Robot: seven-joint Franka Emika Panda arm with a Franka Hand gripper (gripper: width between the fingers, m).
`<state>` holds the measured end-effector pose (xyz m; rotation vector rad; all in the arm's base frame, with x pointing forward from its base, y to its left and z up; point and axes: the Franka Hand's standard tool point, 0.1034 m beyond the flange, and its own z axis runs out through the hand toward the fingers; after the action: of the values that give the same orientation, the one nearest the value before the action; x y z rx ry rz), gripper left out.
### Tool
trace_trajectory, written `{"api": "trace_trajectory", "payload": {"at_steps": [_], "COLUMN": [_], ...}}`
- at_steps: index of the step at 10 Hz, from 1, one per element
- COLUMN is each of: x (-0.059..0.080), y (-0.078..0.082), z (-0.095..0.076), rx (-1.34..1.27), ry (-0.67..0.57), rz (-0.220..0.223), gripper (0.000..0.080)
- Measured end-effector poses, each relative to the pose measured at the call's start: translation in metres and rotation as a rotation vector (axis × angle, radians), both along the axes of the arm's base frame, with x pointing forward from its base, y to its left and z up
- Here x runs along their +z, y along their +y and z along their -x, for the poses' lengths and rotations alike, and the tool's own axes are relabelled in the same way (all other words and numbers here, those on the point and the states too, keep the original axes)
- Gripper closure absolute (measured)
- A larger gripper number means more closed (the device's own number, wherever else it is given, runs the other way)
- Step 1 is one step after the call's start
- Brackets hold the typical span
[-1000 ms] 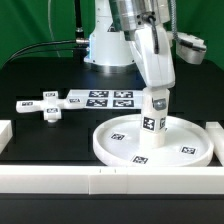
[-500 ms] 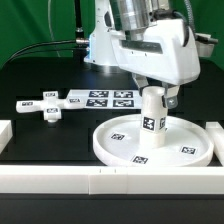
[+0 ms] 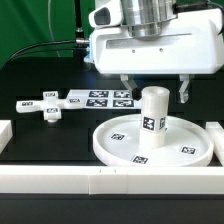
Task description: Assemble round table
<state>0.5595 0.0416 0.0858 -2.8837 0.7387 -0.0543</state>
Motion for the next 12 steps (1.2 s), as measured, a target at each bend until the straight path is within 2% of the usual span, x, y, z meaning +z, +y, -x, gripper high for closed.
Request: {"api": "trace_trajectory", "payload": {"at_steps": [3,5,8,9,12], "x": [-0.001,0.003,0.006,0.006,0.006], "y": [-0.001,0.001,0.005,0.009,0.005], "z": [0.000,-0.005,-0.010,-0.009,-0.009], "rx": [0.196,0.442,0.811,0.830,1.020], "ry": [-0.029,-0.055,-0.090,-0.092,-0.112], "rz": [0.016,0.073,0.121,0.121,0.138], "gripper": [0.0151,0.0151,0.0151,0.0151,0.0151]}}
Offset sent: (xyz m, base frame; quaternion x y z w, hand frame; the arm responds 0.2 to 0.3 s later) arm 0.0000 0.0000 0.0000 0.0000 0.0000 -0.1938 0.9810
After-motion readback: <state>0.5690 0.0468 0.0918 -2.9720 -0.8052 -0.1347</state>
